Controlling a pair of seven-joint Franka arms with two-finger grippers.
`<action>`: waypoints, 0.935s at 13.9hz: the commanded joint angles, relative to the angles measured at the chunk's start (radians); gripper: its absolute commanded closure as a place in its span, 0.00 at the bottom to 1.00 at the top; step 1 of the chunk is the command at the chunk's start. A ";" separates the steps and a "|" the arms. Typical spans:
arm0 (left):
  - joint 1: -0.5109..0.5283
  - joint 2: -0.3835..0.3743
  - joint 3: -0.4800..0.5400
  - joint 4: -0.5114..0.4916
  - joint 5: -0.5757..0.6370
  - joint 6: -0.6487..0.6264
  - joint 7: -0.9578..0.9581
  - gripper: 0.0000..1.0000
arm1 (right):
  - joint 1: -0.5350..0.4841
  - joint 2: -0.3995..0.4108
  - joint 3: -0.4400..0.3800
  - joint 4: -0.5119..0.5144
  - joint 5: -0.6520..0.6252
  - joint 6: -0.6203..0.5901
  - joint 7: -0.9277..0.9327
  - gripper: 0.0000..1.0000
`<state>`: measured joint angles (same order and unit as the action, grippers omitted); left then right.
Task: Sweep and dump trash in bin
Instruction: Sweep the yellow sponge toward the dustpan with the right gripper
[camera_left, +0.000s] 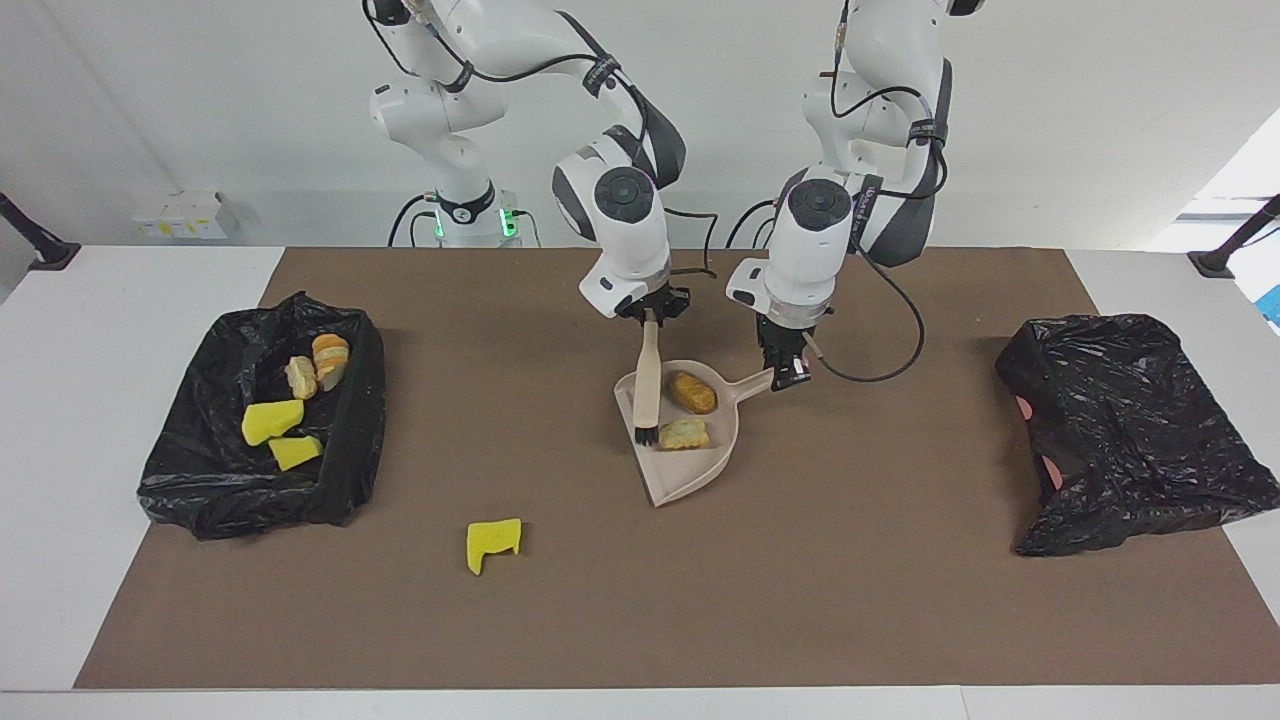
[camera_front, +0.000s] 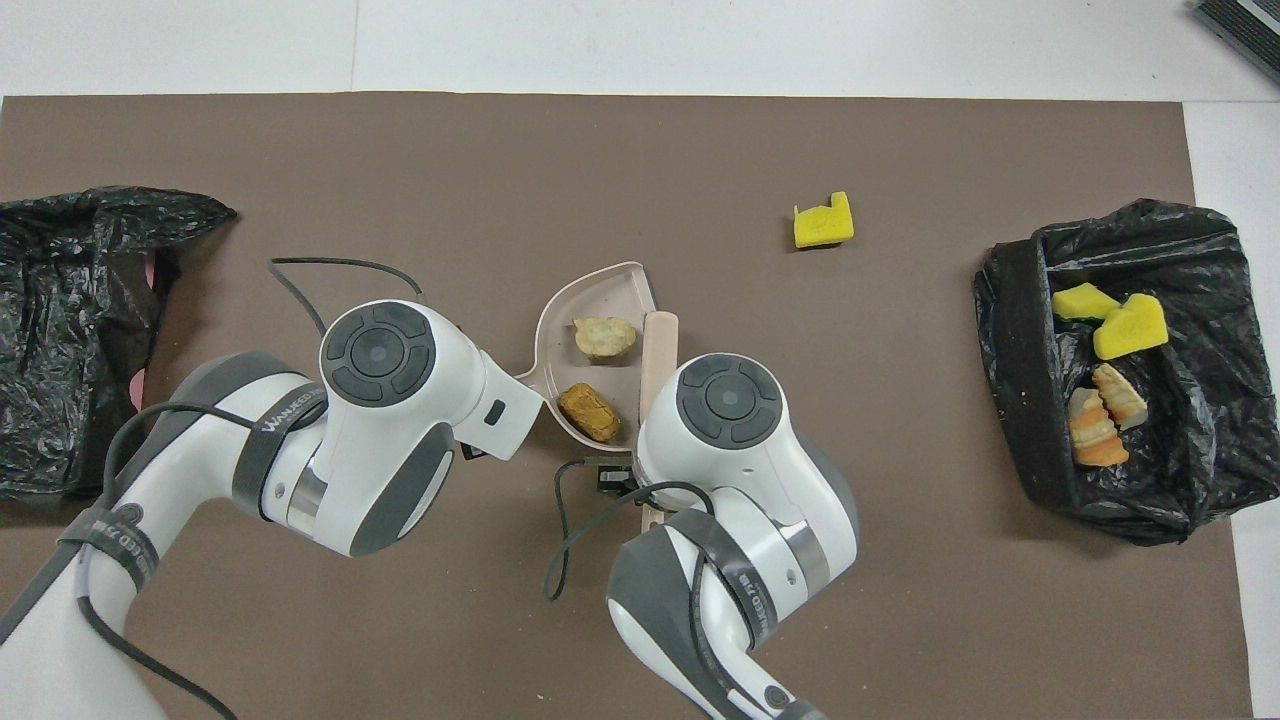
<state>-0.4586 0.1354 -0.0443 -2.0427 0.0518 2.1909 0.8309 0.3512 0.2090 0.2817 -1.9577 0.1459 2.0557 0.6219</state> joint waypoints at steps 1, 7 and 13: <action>-0.011 -0.014 0.004 -0.033 0.002 0.027 0.017 1.00 | -0.038 0.001 0.004 0.031 -0.138 -0.025 -0.034 1.00; -0.006 -0.011 0.004 -0.024 -0.013 0.023 0.004 1.00 | -0.270 0.119 0.010 0.175 -0.400 -0.173 -0.319 1.00; -0.023 -0.008 0.003 -0.013 -0.060 -0.025 -0.149 1.00 | -0.299 0.381 -0.004 0.586 -0.656 -0.423 -0.485 1.00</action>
<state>-0.4624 0.1366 -0.0471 -2.0474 0.0050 2.1820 0.7480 0.0576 0.4601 0.2657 -1.5860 -0.4372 1.7273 0.2074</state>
